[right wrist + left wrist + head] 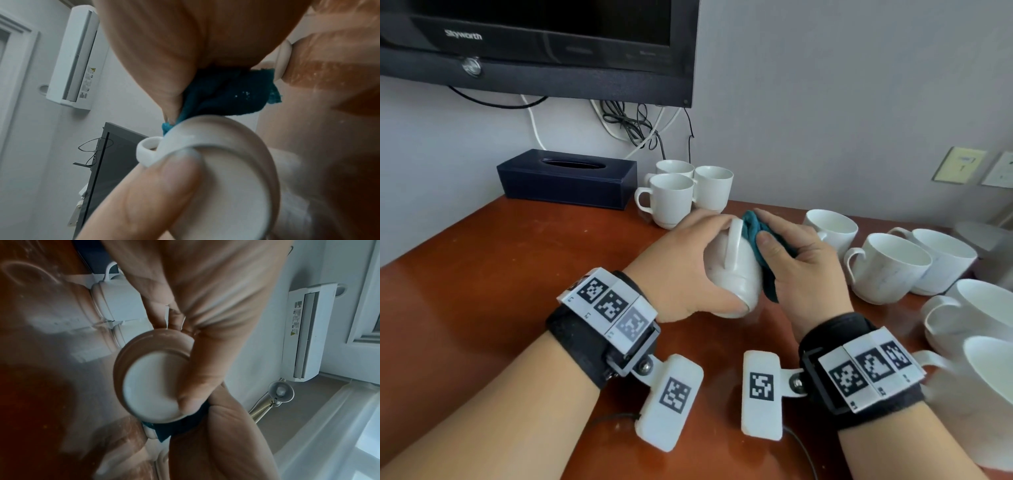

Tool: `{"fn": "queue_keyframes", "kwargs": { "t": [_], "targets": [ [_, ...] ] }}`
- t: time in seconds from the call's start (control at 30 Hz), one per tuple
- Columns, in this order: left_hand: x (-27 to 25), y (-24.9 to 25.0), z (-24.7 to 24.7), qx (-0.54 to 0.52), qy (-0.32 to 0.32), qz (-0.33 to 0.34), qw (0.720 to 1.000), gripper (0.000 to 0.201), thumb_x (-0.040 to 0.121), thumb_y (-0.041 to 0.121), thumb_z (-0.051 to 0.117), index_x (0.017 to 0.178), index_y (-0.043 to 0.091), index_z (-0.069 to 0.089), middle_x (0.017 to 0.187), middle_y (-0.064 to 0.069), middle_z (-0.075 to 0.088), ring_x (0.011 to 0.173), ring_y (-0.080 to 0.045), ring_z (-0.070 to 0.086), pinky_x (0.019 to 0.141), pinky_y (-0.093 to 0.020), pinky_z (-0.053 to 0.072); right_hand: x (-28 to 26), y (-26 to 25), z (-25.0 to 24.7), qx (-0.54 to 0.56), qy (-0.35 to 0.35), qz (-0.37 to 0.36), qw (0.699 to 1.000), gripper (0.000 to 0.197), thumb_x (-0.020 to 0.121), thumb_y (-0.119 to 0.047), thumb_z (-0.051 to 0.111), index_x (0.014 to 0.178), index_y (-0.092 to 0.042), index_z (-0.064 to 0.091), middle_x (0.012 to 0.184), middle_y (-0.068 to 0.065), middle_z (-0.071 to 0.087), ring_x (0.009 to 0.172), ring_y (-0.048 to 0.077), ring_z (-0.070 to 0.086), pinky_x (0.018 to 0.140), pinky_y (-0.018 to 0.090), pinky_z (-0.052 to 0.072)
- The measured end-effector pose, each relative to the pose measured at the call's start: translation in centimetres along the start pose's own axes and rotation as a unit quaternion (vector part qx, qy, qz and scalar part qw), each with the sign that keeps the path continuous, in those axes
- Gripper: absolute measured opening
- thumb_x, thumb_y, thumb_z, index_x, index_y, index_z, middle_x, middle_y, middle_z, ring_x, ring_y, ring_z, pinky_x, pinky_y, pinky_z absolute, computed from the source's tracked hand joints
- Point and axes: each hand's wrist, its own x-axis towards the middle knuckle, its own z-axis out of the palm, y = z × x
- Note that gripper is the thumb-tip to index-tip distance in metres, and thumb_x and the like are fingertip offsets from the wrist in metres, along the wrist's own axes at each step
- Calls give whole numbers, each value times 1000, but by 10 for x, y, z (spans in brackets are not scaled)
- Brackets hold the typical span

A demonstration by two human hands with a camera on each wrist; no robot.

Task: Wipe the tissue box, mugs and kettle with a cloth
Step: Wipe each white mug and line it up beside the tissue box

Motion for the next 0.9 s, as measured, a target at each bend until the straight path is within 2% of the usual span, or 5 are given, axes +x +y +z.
{"fn": "queue_keyframes", "kwargs": {
  "t": [0.13, 0.27, 0.53, 0.7, 0.9],
  "targets": [
    [1, 3, -6, 23, 67, -43, 997, 90, 61, 52, 93, 139, 32, 52, 133, 13, 48, 119, -9, 50, 102, -30, 45, -8, -8, 1, -9, -62, -14, 998, 30, 95, -25, 68, 114, -47, 76, 111, -9, 67, 110, 12, 66, 104, 40, 53],
    [2, -5, -13, 16, 135, -111, 984, 82, 51, 64, 76, 124, 31, 58, 127, 8, 52, 114, -16, 55, 96, -38, 51, -11, -7, 6, -3, -111, -9, 994, 34, 97, -12, 71, 112, -41, 78, 115, 7, 64, 104, 16, 66, 82, 24, 55],
    [1, -4, -11, 14, 58, -55, 997, 93, 60, 53, 93, 141, 33, 50, 134, 15, 47, 122, -9, 50, 105, -37, 49, -8, -3, 7, 22, -42, 8, 999, 28, 95, -24, 72, 113, -45, 77, 117, 1, 68, 110, 11, 68, 104, 41, 53],
    [-1, -1, 3, -25, -17, -13, 999, 110, 54, 62, 87, 150, 31, 44, 140, 19, 46, 132, -7, 49, 113, -40, 46, 2, 3, -1, 38, 19, 28, 999, 31, 88, -40, 67, 117, -42, 76, 123, 1, 72, 115, 17, 70, 104, 49, 54],
    [3, -8, 7, -66, 22, -33, 997, 108, 49, 70, 85, 143, 33, 50, 133, 16, 52, 129, -11, 55, 109, -43, 50, -1, 1, -2, 33, -26, 29, 999, 29, 90, -34, 66, 116, -44, 76, 122, -1, 74, 115, 17, 70, 103, 50, 54]
  ]
}}
